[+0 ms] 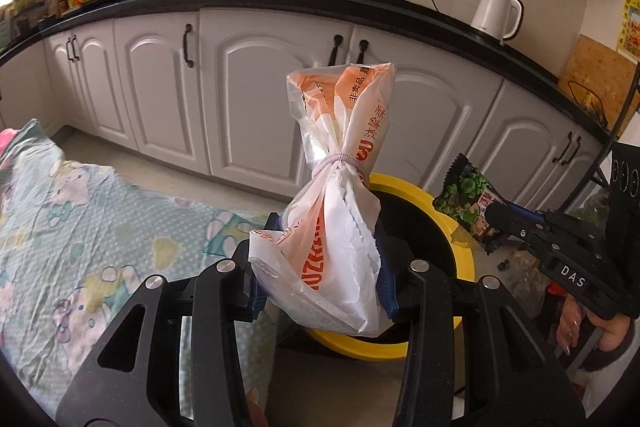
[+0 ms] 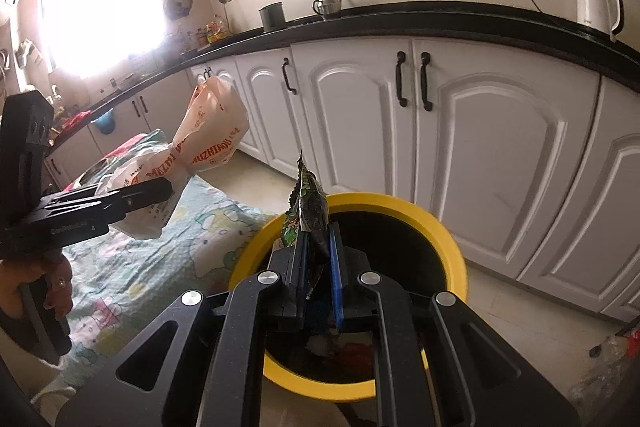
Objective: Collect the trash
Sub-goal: 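Carry the white bag and green packet over the yellow bin with both grippers, then open both grippers to drop the bag and packet into the bin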
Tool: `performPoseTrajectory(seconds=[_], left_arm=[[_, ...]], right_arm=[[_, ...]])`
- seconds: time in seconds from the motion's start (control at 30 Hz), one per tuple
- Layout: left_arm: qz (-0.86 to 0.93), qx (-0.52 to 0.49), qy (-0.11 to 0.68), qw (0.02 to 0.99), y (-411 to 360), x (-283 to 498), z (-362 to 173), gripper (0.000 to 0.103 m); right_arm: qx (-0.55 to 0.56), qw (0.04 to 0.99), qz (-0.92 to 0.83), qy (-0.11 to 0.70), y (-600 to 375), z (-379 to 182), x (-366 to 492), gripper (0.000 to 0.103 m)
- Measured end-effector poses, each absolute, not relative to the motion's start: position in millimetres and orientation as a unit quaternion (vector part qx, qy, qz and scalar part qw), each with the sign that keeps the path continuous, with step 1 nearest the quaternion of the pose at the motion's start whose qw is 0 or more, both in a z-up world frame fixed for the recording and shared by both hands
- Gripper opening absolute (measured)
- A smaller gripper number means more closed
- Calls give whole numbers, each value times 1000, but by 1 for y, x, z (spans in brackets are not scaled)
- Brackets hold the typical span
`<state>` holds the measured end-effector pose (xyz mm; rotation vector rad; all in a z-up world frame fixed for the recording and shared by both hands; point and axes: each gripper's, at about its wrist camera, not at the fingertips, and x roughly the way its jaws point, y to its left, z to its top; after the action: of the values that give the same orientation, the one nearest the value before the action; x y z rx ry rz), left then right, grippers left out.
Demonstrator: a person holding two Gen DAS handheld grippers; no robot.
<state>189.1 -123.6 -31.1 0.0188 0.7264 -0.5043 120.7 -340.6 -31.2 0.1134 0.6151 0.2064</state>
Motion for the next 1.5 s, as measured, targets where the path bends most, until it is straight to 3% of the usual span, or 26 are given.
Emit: performPoseTrajectory(seconds=[1.5], left_arm=[[-259,49,444,856,-186,216,-113,39]], right_arm=[[87,926,42,366,-378,-92,138,10]])
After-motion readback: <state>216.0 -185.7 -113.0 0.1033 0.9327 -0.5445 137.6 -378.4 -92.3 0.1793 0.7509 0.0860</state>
